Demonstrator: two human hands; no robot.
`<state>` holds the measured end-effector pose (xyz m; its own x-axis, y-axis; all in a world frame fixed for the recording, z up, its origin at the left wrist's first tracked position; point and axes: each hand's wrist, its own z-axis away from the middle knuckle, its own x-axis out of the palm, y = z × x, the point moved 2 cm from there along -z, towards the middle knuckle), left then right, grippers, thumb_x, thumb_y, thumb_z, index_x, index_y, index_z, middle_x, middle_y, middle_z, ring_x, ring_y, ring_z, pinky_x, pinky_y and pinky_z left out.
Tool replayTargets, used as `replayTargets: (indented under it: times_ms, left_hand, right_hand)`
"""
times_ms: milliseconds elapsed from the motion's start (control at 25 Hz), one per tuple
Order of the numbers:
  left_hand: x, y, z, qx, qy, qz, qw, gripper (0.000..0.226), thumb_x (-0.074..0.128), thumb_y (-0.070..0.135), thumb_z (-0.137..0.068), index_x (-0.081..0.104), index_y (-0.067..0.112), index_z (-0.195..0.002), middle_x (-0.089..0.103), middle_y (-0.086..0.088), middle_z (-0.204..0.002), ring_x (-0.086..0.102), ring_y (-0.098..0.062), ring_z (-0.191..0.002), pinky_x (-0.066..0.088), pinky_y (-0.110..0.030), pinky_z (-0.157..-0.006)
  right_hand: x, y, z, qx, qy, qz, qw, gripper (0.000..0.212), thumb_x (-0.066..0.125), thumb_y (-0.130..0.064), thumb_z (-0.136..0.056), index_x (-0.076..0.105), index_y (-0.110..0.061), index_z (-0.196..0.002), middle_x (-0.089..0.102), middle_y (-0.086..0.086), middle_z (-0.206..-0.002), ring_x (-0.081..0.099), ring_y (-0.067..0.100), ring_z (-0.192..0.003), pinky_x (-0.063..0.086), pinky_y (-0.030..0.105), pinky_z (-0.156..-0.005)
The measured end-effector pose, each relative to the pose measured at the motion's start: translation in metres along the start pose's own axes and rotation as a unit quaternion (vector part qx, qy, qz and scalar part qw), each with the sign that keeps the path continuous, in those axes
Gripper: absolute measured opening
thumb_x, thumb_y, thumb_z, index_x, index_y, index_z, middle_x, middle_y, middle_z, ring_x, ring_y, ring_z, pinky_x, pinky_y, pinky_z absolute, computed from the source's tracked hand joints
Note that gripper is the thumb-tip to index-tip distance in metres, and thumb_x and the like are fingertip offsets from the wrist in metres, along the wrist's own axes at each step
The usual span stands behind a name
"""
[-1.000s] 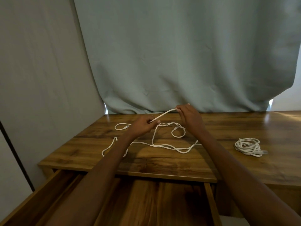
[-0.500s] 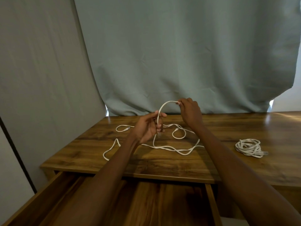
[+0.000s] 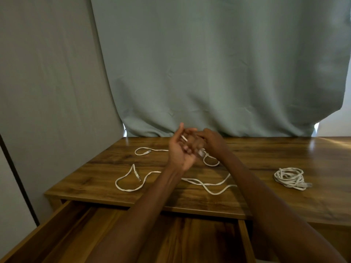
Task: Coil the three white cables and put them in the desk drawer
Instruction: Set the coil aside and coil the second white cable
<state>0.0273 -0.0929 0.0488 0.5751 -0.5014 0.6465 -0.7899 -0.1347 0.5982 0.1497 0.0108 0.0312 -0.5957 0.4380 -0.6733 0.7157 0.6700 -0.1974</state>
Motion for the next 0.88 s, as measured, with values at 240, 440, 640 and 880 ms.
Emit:
replayTargets:
  times_ms: [240, 440, 640, 880]
  left_hand:
    - [-0.028, 0.043, -0.03, 0.221, 0.16, 0.025, 0.962, 0.057, 0.036, 0.046, -0.104, 0.071, 0.003, -0.092, 0.034, 0.002, -0.044, 0.031, -0.011, -0.044, 0.032, -0.028, -0.054]
    - [-0.066, 0.074, -0.039, 0.255, 0.278, -0.037, 0.925, 0.057, 0.032, 0.054, -0.104, 0.068, 0.011, -0.097, 0.037, 0.004, -0.05, 0.035, -0.009, -0.049, 0.031, -0.024, -0.052]
    - [-0.08, 0.068, -0.036, 0.193, 0.309, -0.449, 0.816, 0.045, 0.03, 0.047, -0.106, 0.062, 0.019, -0.091, 0.051, 0.0, -0.072, 0.05, -0.012, -0.07, 0.042, -0.028, -0.067]
    - [-0.07, 0.055, -0.027, -0.051, 0.127, -0.78, 0.61, 0.093, 0.01, 0.088, -0.082, 0.059, 0.01, -0.067, 0.064, -0.007, -0.072, 0.059, -0.023, -0.075, 0.044, -0.039, -0.076]
  right_hand:
    - [0.006, -0.003, 0.006, -0.052, -0.054, 0.012, 0.997, 0.039, 0.044, -0.044, -0.103, 0.066, -0.025, -0.129, 0.072, 0.004, -0.113, 0.066, 0.022, -0.098, 0.043, 0.029, -0.072]
    - [-0.001, 0.004, 0.014, -0.063, -0.064, 0.031, 0.995, 0.032, 0.044, -0.037, -0.104, 0.067, -0.022, -0.122, 0.073, 0.005, -0.11, 0.067, 0.025, -0.095, 0.043, 0.03, -0.072]
    - [-0.017, -0.016, 0.013, -0.106, -0.007, 0.103, 0.989, 0.035, 0.041, -0.051, -0.1, 0.066, -0.027, -0.099, 0.071, -0.003, -0.08, 0.067, 0.021, -0.072, 0.047, 0.033, -0.057]
    - [-0.047, -0.024, 0.005, -0.167, 0.035, 0.118, 0.978, 0.014, 0.059, -0.032, -0.095, 0.067, -0.024, -0.104, 0.072, -0.006, -0.09, 0.068, 0.017, -0.073, 0.04, 0.025, -0.053]
